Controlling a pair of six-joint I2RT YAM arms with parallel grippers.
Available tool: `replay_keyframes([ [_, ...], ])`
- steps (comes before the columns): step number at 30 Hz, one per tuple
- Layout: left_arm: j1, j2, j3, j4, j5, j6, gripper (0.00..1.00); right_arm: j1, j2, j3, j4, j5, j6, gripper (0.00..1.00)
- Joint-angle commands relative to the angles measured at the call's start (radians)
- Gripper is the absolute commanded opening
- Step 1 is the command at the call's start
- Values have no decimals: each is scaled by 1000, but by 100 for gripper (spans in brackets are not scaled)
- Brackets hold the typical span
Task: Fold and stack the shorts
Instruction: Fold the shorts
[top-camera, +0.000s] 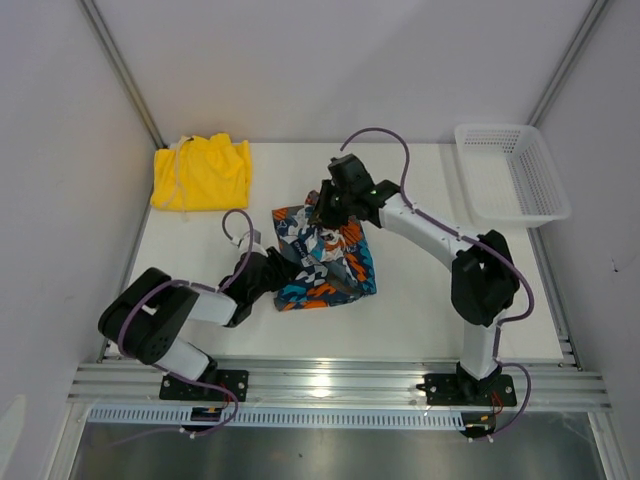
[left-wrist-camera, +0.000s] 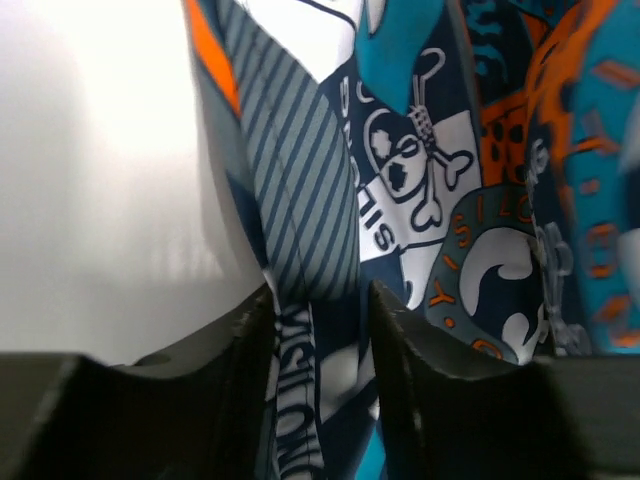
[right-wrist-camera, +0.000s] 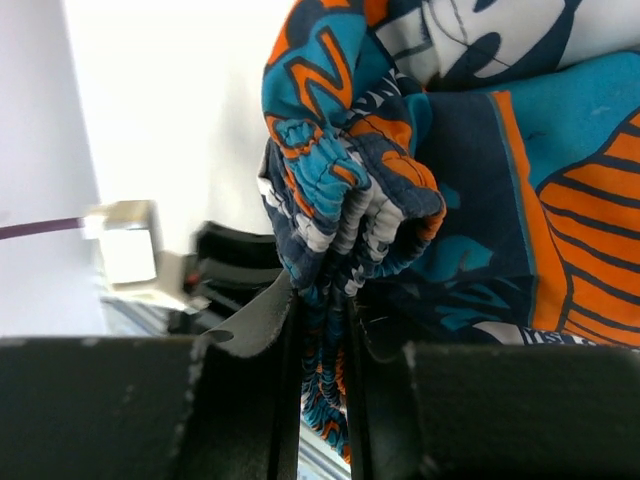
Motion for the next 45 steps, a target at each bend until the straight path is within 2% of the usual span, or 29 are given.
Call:
replay_keyframes([
  [1, -3, -35, -66, -337, -119, 49, 48, 42, 30, 70, -59, 117, -40, 0],
  [8, 17, -173, -63, -462, -108, 58, 65, 104, 121, 176, -176, 226, -106, 0],
  [12, 41, -277, -40, -567, -98, 60, 67, 128, 142, 186, -196, 263, -113, 0],
  [20, 66, -699, 56, -876, -171, 79, 70, 158, 196, 221, -181, 292, -81, 0],
  [27, 66, -761, 123, -997, -188, 107, 71, 177, 256, 267, -151, 341, -35, 1],
  [28, 67, -759, 121, -996, -185, 109, 71, 181, 280, 281, -159, 361, -32, 4],
  [29, 67, -759, 121, -997, -185, 109, 71, 188, 292, 294, -171, 369, -30, 16],
  [31, 67, -761, 115, -996, -180, 110, 71, 194, 334, 336, -179, 364, -33, 23],
  [36, 67, -765, 123, -1006, -190, 119, 72, 179, 339, 344, -116, 217, 26, 32],
  [38, 67, -779, 129, -1017, -191, 121, 72, 176, 274, 269, -19, 179, 39, 42],
  [40, 66, -803, 130, -1023, -185, 121, 72, 173, 242, 236, 14, 178, 37, 61],
  [42, 67, -813, 130, -1025, -183, 119, 72, 164, 214, 229, 29, 119, 29, 61],
  [45, 66, -817, 133, -1030, -180, 124, 72, 124, 153, 117, 175, -53, 83, 62],
])
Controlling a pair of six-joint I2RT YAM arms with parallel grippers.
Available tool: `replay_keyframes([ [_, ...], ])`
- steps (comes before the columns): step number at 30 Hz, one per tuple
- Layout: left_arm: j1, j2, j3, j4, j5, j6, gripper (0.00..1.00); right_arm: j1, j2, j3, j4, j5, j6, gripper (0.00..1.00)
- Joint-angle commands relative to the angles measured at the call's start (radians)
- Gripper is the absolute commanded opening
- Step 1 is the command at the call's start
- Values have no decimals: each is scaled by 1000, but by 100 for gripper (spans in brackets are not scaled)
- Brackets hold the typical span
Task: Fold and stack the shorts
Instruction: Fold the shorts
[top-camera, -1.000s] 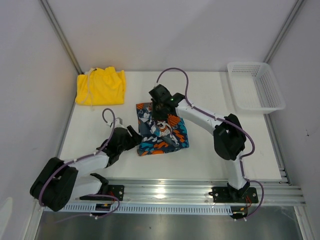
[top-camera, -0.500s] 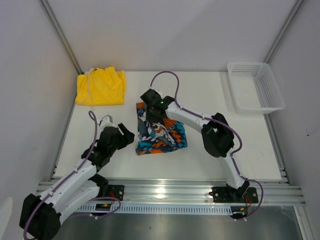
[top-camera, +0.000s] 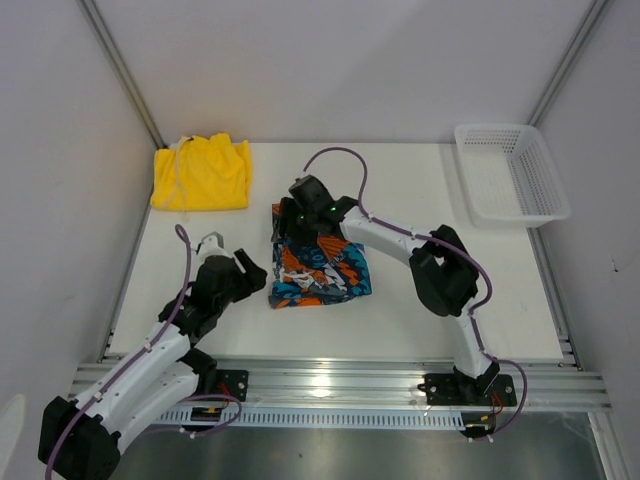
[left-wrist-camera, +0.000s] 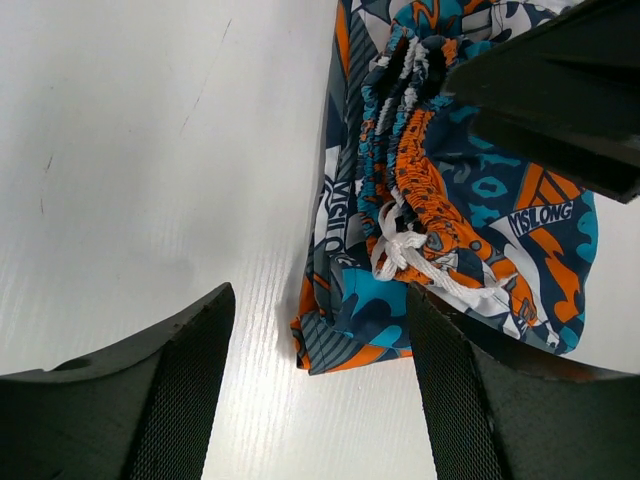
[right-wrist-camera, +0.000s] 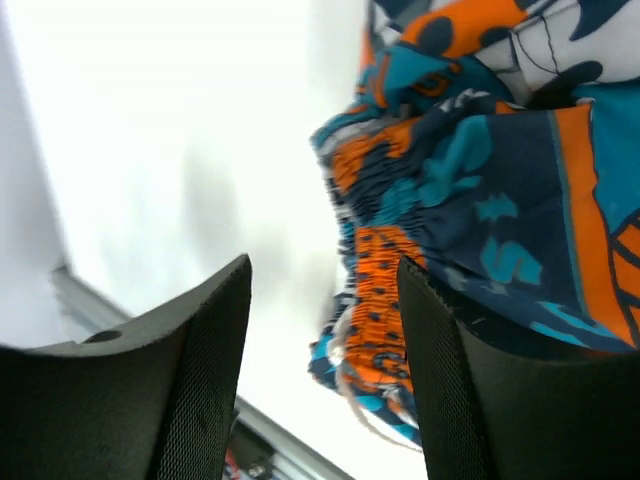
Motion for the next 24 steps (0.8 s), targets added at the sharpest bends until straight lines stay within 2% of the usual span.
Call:
replay_keyframes([
  [1, 7, -9, 46, -10, -9, 24, 72, -55, -143, -99, 258, -189, 83, 61],
  [3, 7, -3, 46, -7, -9, 29, 72, -69, -215, -211, 334, -223, 92, 59],
  [5, 5, 3, 46, 2, -12, 35, 73, -95, -265, -283, 408, -222, 101, 49],
  [6, 7, 17, 49, 20, -9, 40, 73, -105, -310, -361, 437, -222, 101, 44],
  [7, 7, 25, 50, 26, -10, 43, 73, -115, -330, -398, 493, -222, 106, 32],
  [9, 8, 63, 79, 46, -12, 61, 74, -138, -364, -485, 526, -240, 106, 23],
  [10, 12, 78, 90, 51, -12, 69, 74, -141, -370, -505, 537, -243, 98, 13],
  [12, 19, 132, 131, 66, 0, 89, 75, -141, -376, -547, 560, -251, 89, 7],
  [18, 73, 314, 258, 197, 140, 118, 73, -117, -306, -680, 753, -301, 118, 0],
  [24, 84, 486, 372, 237, 230, 138, 71, -56, -183, -751, 955, -354, 163, 0],
])
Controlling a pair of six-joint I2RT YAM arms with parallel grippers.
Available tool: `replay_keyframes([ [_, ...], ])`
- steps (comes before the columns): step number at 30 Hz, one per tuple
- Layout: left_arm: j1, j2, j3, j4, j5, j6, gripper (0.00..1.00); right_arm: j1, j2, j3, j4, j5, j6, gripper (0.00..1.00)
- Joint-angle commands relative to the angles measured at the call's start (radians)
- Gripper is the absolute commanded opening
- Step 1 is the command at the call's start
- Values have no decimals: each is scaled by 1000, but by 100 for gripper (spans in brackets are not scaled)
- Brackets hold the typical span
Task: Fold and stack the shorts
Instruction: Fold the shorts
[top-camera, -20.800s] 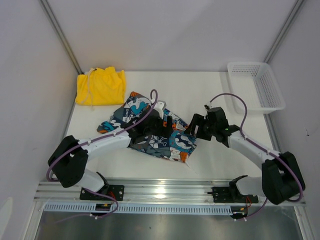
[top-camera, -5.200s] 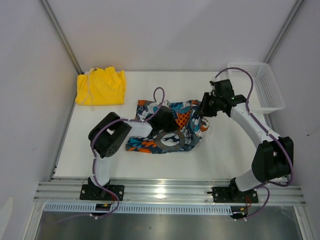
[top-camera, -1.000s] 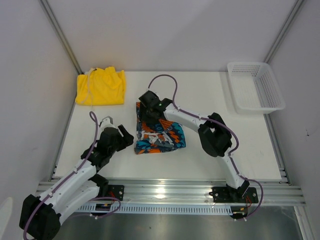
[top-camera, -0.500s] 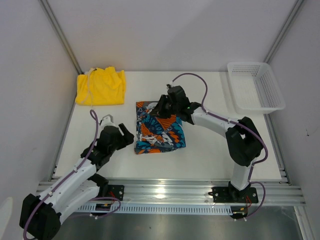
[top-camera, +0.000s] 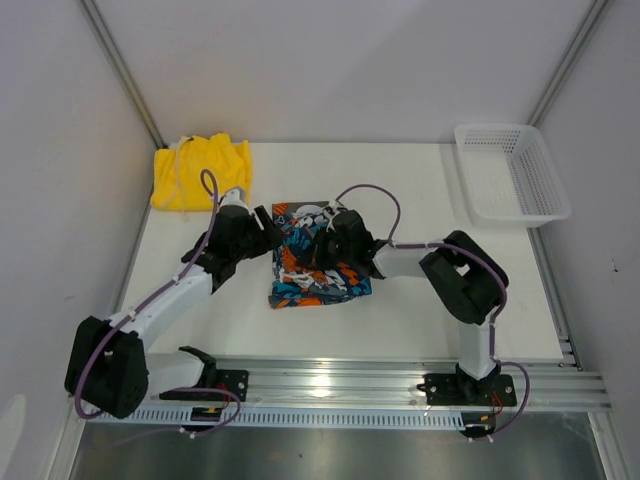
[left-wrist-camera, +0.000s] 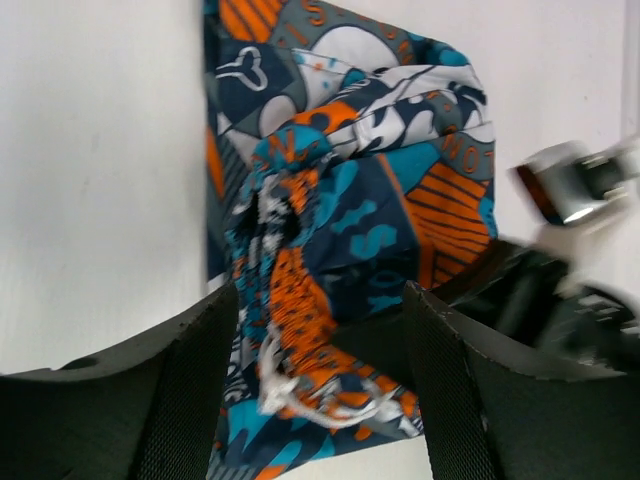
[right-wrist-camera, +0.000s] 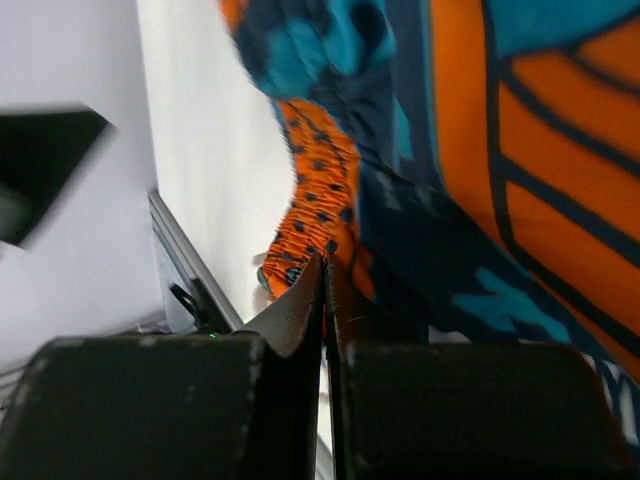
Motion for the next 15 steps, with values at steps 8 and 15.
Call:
replay_keyframes([
  [8, 11, 245, 118, 132, 204, 41, 64, 89, 185, -109, 338, -34, 46, 0],
  [15, 16, 261, 94, 207, 202, 0, 57, 75, 87, -143, 352, 0, -16, 3],
])
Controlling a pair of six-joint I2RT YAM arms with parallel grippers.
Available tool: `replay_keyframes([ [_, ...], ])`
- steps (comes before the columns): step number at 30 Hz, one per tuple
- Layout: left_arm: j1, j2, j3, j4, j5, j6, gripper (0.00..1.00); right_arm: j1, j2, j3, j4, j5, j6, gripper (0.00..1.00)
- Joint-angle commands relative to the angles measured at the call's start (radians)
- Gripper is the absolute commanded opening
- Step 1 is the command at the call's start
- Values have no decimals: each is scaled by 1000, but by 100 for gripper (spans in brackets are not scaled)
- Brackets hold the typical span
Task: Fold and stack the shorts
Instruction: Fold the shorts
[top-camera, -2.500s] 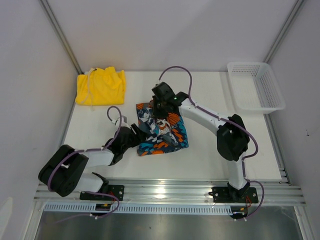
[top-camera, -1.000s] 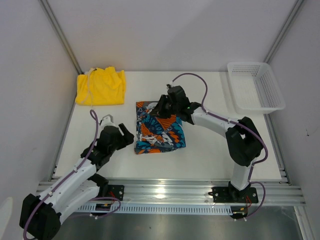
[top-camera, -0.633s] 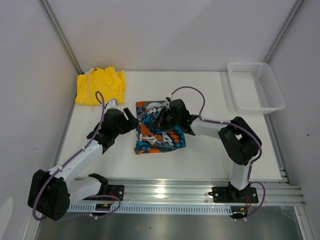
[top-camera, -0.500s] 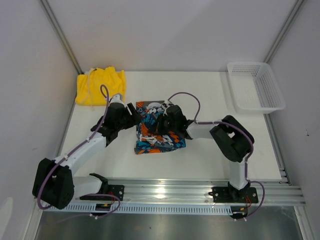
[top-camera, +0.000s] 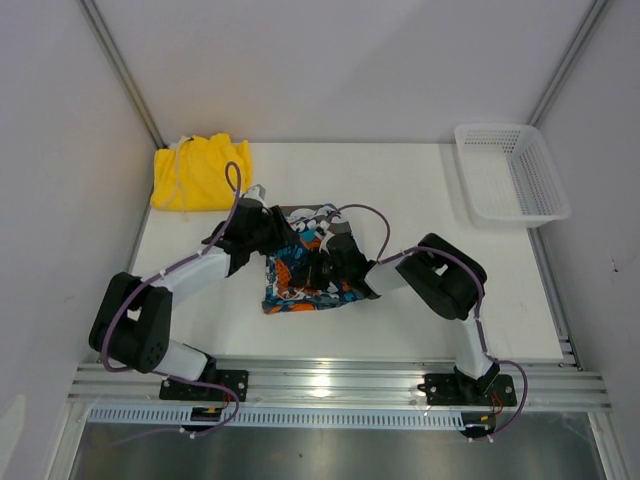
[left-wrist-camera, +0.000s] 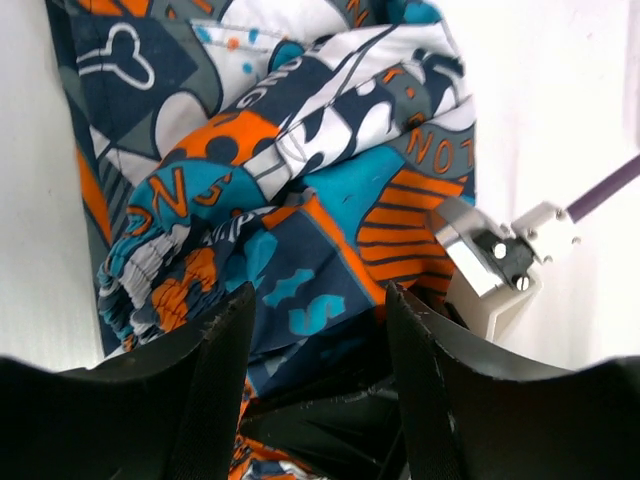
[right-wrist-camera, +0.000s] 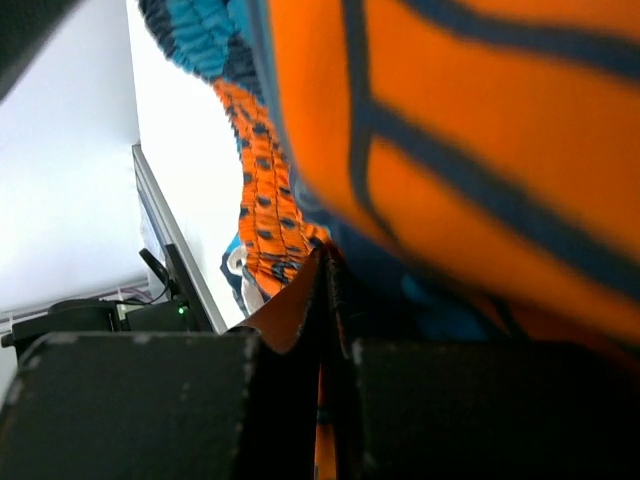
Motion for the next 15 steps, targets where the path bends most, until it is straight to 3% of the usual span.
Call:
replay_keyframes([
  [1, 15, -40, 0, 79, 8, -21, 57, -12, -82, -34, 33, 30, -51, 4],
  [9, 65, -152, 3, 19, -3, 12, 57, -92, -183, -25, 27, -16, -60, 3],
  [15, 64, -199, -91, 64, 64, -12, 50, -158, -90, 58, 109, -122, -20, 0],
])
